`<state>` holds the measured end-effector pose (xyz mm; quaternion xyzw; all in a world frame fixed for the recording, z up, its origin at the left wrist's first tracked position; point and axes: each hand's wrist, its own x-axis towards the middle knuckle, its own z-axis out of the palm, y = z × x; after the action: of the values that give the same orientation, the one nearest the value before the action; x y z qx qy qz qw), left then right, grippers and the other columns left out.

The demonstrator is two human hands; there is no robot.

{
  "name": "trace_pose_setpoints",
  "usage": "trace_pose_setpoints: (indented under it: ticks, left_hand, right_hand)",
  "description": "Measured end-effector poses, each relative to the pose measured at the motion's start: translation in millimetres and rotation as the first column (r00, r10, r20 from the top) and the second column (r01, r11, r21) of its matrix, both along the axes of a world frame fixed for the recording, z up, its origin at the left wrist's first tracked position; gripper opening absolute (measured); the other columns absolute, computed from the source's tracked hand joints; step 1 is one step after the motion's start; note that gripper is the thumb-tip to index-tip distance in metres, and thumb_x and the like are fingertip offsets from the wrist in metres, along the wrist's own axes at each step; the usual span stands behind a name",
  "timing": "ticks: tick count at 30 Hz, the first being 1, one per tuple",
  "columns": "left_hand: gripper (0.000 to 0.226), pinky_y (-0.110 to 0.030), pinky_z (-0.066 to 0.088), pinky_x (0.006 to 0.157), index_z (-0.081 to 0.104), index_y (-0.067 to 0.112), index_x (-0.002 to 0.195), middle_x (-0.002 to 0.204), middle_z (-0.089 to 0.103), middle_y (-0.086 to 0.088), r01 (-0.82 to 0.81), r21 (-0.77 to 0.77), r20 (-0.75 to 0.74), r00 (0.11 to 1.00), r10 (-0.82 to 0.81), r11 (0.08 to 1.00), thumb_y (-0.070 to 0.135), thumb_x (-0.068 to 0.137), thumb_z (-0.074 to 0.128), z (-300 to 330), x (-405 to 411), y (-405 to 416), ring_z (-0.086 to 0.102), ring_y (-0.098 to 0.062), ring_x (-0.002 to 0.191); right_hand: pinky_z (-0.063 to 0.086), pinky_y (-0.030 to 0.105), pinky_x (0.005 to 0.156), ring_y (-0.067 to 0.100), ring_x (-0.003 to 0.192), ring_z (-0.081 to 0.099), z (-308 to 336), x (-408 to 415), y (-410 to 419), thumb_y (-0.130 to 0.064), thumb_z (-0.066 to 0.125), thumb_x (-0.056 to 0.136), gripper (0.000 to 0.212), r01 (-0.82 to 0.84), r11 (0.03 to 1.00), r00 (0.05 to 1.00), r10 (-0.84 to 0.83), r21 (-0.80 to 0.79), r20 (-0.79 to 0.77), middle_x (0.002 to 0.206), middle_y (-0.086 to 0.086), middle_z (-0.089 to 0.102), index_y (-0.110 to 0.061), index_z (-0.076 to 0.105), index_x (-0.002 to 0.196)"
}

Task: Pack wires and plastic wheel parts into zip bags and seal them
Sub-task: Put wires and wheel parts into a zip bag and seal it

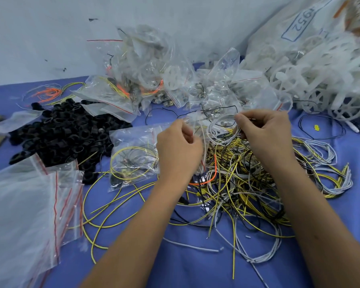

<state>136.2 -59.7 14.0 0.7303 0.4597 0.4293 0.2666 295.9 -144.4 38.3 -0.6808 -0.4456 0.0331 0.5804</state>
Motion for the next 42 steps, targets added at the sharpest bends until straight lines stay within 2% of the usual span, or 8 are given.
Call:
trace_pose_setpoints:
  ticks: [9, 13, 19, 23, 27, 32, 36, 42]
  left_hand:
    - [0.021, -0.042, 0.046, 0.06, 0.055, 0.016, 0.074, 0.064, 0.054, 0.005, 0.032, 0.232, 0.15, 0.986, -0.068, 0.972, 0.017, 0.09, 0.066, 3.8, 4.3, -12.1, 0.053, -0.018, 0.062]
    - [0.02, -0.041, 0.042, 0.06, 0.053, 0.013, 0.076, 0.069, 0.052, 0.002, 0.036, 0.35, 0.146, 0.985, -0.092, 0.936, 0.015, 0.091, 0.066, 7.3, 5.4, -21.0, 0.049, -0.02, 0.065]
    - [0.016, -0.039, 0.04, 0.056, 0.059, 0.007, 0.078, 0.071, 0.056, -0.003, 0.015, 0.53, 0.204, 0.968, -0.145, 0.848, 0.01, 0.09, 0.069, 10.2, 5.8, -31.9, 0.05, -0.023, 0.065]
    - [0.015, -0.041, 0.043, 0.055, 0.061, 0.005, 0.08, 0.075, 0.058, -0.005, 0.076, 0.606, 0.175, 0.958, -0.225, 0.792, 0.012, 0.091, 0.069, 10.1, 9.9, -41.2, 0.053, -0.027, 0.065]
    - [0.013, -0.042, 0.045, 0.057, 0.063, 0.005, 0.081, 0.078, 0.06, -0.005, 0.095, 0.615, 0.166, 0.955, -0.247, 0.783, 0.011, 0.09, 0.069, 10.9, 10.3, -42.3, 0.055, -0.027, 0.068]
    - [0.016, -0.042, 0.043, 0.056, 0.062, 0.006, 0.081, 0.075, 0.058, -0.002, 0.079, 0.549, 0.186, 0.959, -0.214, 0.832, 0.016, 0.092, 0.064, 9.1, 8.5, -39.4, 0.053, -0.025, 0.066]
    - [0.017, -0.039, 0.042, 0.06, 0.059, 0.006, 0.08, 0.072, 0.056, -0.002, 0.079, 0.465, 0.229, 0.952, -0.205, 0.882, 0.013, 0.094, 0.065, 6.0, 8.5, -36.4, 0.051, -0.021, 0.066]
    - [0.021, -0.043, 0.043, 0.06, 0.056, 0.008, 0.077, 0.065, 0.053, 0.0, 0.075, 0.33, 0.287, 0.941, -0.176, 0.941, 0.013, 0.095, 0.066, 3.6, 12.5, -29.6, 0.05, -0.021, 0.063]
  right_hand:
    - [0.056, 0.022, 0.062, 0.0, 0.064, 0.068, 1.1, -27.9, 12.2, -0.022, 0.078, 0.087, 0.008, -0.041, 0.998, 0.991, 0.046, -0.041, 0.125, 0.07, -0.009, 0.073, -0.015, 0.08, 0.086]
    - [0.057, 0.034, 0.055, 0.019, 0.062, 0.072, -1.6, -40.7, 21.8, -0.011, 0.074, 0.089, 0.005, -0.192, 0.981, 0.974, 0.19, -0.006, -0.124, 0.069, 0.006, 0.075, -0.012, 0.073, 0.084]
    - [0.043, 0.016, 0.049, 0.001, 0.053, 0.054, -0.2, -50.4, 22.6, 0.014, 0.051, 0.092, 0.036, -0.505, 0.861, 0.825, 0.501, 0.054, -0.261, 0.058, -0.011, 0.063, -0.01, 0.062, 0.068]
    - [0.042, 0.011, 0.054, -0.007, 0.058, 0.05, -9.7, -58.4, 17.2, -0.018, 0.047, 0.096, 0.028, -0.598, 0.8, 0.755, 0.584, 0.053, -0.3, 0.057, -0.018, 0.055, -0.022, 0.052, 0.069]
    - [0.047, 0.011, 0.06, -0.001, 0.07, 0.053, -11.7, -53.2, 10.7, -0.005, 0.049, 0.093, 0.023, -0.629, 0.768, 0.77, 0.594, -0.121, -0.234, 0.065, -0.022, 0.063, -0.022, 0.048, 0.077]
    - [0.047, 0.056, 0.055, 0.025, 0.069, 0.054, 1.7, -48.0, 14.4, 0.01, 0.05, 0.085, 0.019, -0.664, 0.733, 0.747, 0.645, -0.149, -0.16, 0.072, 0.022, 0.056, -0.006, 0.06, 0.081]
    - [0.045, 0.021, 0.05, -0.001, 0.057, 0.052, 8.5, -42.6, 13.7, 0.014, 0.047, 0.086, 0.058, -0.599, 0.774, 0.793, 0.609, -0.205, -0.015, 0.06, -0.011, 0.059, -0.038, 0.064, 0.067]
    - [0.05, 0.044, 0.059, 0.02, 0.063, 0.058, 13.3, -35.1, 15.5, 0.007, 0.06, 0.088, 0.024, -0.378, 0.904, 0.898, 0.41, -0.2, 0.156, 0.066, 0.013, 0.065, -0.007, 0.066, 0.069]
